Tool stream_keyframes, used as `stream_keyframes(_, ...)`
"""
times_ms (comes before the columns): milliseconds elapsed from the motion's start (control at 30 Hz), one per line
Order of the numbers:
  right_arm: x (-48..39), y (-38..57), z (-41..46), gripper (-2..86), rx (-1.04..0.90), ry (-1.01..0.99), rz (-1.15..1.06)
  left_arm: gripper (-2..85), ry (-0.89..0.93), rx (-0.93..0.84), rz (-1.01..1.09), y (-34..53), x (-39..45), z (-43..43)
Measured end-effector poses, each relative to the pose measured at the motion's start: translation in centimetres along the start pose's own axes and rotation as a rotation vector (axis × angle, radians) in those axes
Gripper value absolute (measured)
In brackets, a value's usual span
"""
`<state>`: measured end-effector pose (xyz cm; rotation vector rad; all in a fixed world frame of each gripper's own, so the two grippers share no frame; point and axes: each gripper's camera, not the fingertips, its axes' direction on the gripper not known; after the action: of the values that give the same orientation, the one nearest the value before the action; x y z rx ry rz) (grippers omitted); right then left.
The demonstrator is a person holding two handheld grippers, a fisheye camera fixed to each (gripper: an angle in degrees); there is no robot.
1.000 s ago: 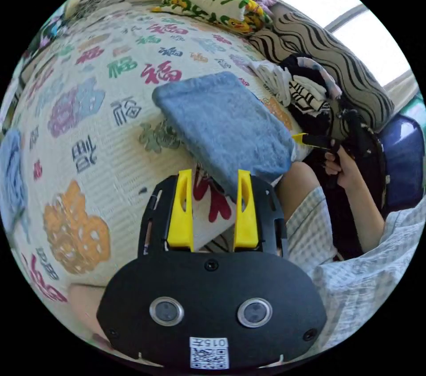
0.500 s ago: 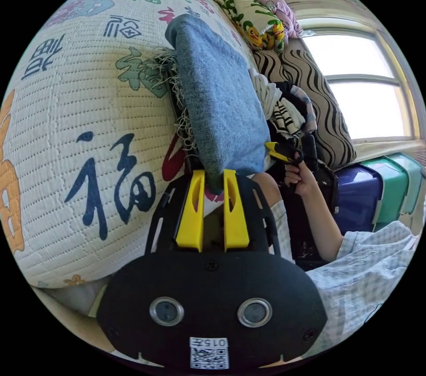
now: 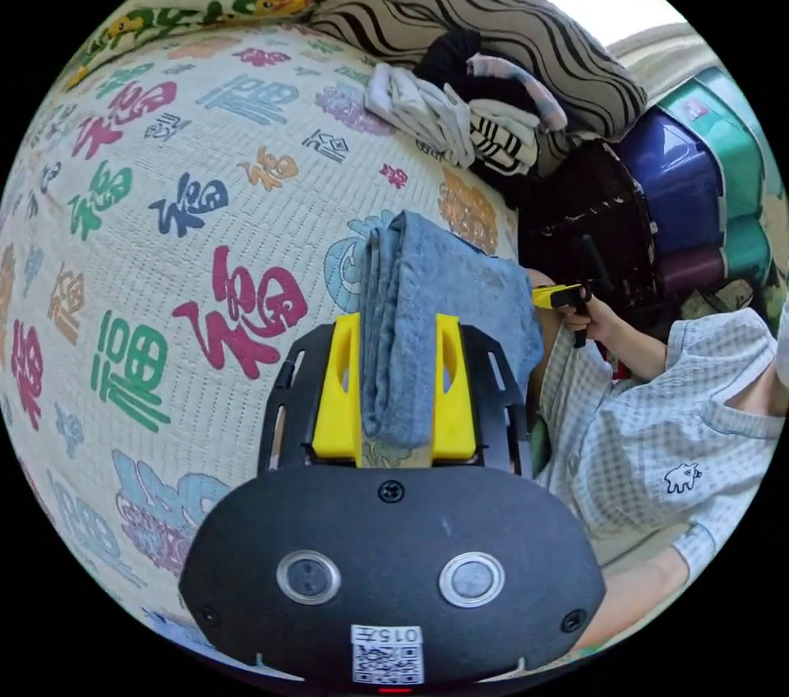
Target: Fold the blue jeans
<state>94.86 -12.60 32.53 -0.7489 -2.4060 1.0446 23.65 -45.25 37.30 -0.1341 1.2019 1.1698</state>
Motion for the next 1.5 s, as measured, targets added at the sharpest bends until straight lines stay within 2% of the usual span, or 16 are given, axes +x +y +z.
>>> stream_keyframes(133, -0.1, -0.7, 2.1, 14.3, -0.041, -0.135, 0.027, 13.7, 0.165, -0.175, -0.024, -3.3, -3.1, 5.3)
stream_keyframes(200, -1.2, -1.2, 2.8, 13.5, -0.053, -0.075, -0.033, 13.7, 0.242, -0.145, -0.056, -4.2, -4.5, 6.8)
stream_keyframes(333, -0.8, -1.8, 3.0, 12.6, -0.083, -0.169, -0.030, 14.7, 0.433, -0.099, -0.146, -5.2, -6.5, 8.2)
stream_keyframes(533, -2.9, -2.5, 4.3, 7.0, -0.147, -0.230, -0.077, 11.0, 0.359, -0.131, -0.174, -8.1, -6.5, 9.3)
stream_keyframes(667, -8.0, -2.5, 4.2, 3.2, -0.167, -0.086, -0.210, 8.8, 0.186, -0.119, -0.061, -10.0, -3.1, 7.6)
stream_keyframes(933, -19.0, -6.0, -2.8, 1.2, -0.138, 0.067, -0.466, 8.3, 0.226, 0.190, 0.042, -14.6, 3.7, -0.9)
stream_keyframes(1100, -32.4, -10.7, -12.2, 1.1, -0.114, 0.315, -0.617, 8.3, 0.228, 0.358, 0.119, -24.0, 10.4, -8.8)
stream_keyframes(1200, -38.6, -14.2, -17.2, 0.9, -0.138, 0.461, -0.614, 8.4, 0.248, 0.435, 0.132, -30.0, 13.8, -12.4)
stream_keyframes(1300, -41.4, -16.4, -20.9, 0.8, -0.100, 0.627, -0.546, 8.4, 0.251, 0.472, 0.145, -36.1, 17.4, -13.9)
stream_keyframes(1500, -35.5, -19.9, -21.8, 0.8, -0.048, 0.782, -0.356, 8.4, 0.328, 0.432, 0.085, -44.4, 18.6, -8.2)
